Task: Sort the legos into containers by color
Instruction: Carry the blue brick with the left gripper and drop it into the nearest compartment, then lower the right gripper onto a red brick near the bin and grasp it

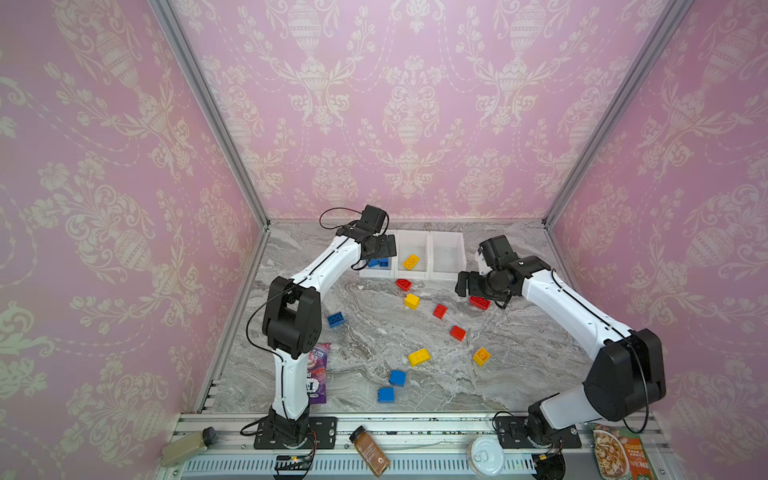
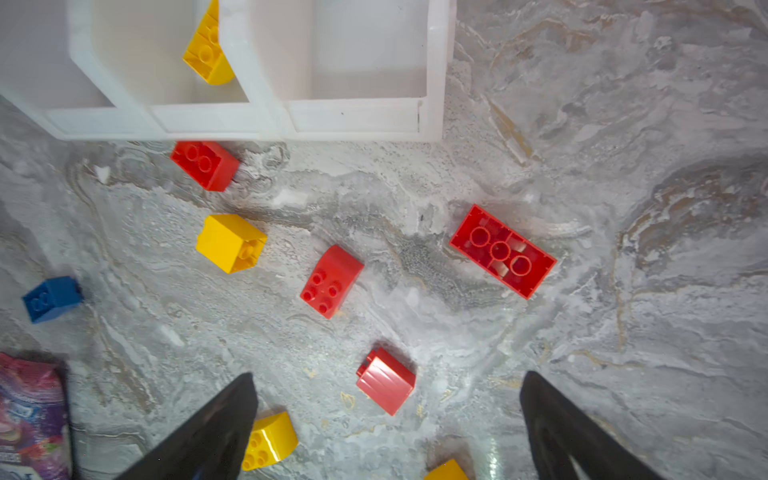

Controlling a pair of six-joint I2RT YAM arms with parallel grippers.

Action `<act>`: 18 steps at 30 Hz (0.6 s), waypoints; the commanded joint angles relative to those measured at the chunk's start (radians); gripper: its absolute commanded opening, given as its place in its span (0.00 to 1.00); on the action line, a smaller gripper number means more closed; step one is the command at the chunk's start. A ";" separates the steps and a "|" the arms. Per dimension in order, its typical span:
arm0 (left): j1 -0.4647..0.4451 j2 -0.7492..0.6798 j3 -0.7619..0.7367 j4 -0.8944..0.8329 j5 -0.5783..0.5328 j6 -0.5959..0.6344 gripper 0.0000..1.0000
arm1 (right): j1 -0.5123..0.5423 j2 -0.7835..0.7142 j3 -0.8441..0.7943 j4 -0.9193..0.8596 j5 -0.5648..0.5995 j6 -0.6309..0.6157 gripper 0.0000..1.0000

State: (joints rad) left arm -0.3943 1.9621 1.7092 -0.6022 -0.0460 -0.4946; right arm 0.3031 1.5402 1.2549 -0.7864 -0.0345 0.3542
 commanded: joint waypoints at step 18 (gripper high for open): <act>0.000 -0.278 -0.336 0.183 0.121 -0.009 0.99 | -0.109 0.365 0.236 -0.146 -0.041 -0.376 1.00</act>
State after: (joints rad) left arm -0.3943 1.7195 1.4055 -0.4458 0.0471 -0.4946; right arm 0.2142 1.8893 1.4548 -0.9192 -0.0311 0.0204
